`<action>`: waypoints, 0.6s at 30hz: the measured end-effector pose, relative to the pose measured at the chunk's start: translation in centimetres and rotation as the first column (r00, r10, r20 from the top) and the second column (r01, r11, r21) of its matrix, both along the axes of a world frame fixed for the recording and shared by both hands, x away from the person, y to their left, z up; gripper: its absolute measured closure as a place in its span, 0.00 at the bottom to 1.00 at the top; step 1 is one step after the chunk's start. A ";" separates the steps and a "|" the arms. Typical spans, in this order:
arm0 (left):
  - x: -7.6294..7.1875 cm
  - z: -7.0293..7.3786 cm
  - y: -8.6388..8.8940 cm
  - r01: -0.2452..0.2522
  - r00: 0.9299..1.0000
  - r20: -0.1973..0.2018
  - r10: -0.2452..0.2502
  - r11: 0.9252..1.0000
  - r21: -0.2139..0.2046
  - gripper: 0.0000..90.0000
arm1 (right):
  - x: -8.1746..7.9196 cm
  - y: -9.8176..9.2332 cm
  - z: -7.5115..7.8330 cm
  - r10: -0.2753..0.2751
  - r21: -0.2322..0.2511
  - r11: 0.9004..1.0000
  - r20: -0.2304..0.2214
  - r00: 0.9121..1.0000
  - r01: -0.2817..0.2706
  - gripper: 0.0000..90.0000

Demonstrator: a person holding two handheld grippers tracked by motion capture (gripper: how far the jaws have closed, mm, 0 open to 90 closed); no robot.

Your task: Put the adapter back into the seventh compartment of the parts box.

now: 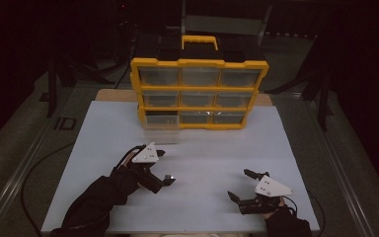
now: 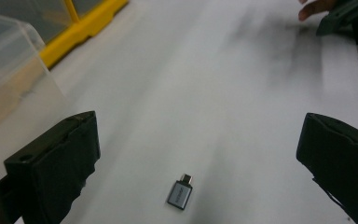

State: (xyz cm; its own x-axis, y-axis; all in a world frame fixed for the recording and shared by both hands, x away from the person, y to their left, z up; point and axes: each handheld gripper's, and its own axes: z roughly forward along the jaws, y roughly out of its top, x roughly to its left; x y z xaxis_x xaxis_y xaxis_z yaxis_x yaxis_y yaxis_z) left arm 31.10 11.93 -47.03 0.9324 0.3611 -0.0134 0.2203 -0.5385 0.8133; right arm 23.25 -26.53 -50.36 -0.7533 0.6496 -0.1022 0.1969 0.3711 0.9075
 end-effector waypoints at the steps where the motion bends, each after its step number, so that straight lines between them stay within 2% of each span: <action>1: 0.0 -0.2 0.0 0.003 1.000 -0.006 -0.003 1.000 0.006 0.00 | 0.0 0.0 0.0 0.001 0.000 1.000 0.001 1.000 -0.001 0.09; 4: 0.2 -0.8 -0.1 0.008 1.000 -0.013 -0.008 1.000 0.017 0.00 | 0.0 0.0 0.0 0.000 0.000 1.000 0.000 1.000 0.000 0.09; 10: 0.5 -2.1 -0.3 0.015 1.000 -0.020 -0.013 0.996 0.091 0.03 | 0.0 0.0 0.0 0.001 0.000 1.000 0.001 1.000 -0.001 0.09; 15: 0.8 -3.1 -0.2 0.022 0.999 -0.038 -0.018 0.992 0.121 0.05 | 0.0 0.0 0.0 0.001 0.000 1.000 0.001 1.000 -0.001 0.09; 18: 0.9 -3.4 -0.2 0.031 0.999 -0.046 -0.025 0.991 0.133 0.11 | 0.0 0.0 0.0 0.004 0.000 1.000 -0.002 1.000 -0.004 0.09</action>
State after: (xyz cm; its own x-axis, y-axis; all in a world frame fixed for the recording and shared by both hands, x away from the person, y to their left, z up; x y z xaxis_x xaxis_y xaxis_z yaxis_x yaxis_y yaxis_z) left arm 32.02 11.72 -50.44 0.9416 0.3365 -0.0078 0.2377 -0.6483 0.7233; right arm 23.28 -26.52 -50.38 -0.7562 0.6465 -0.1011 0.1967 0.3720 0.9072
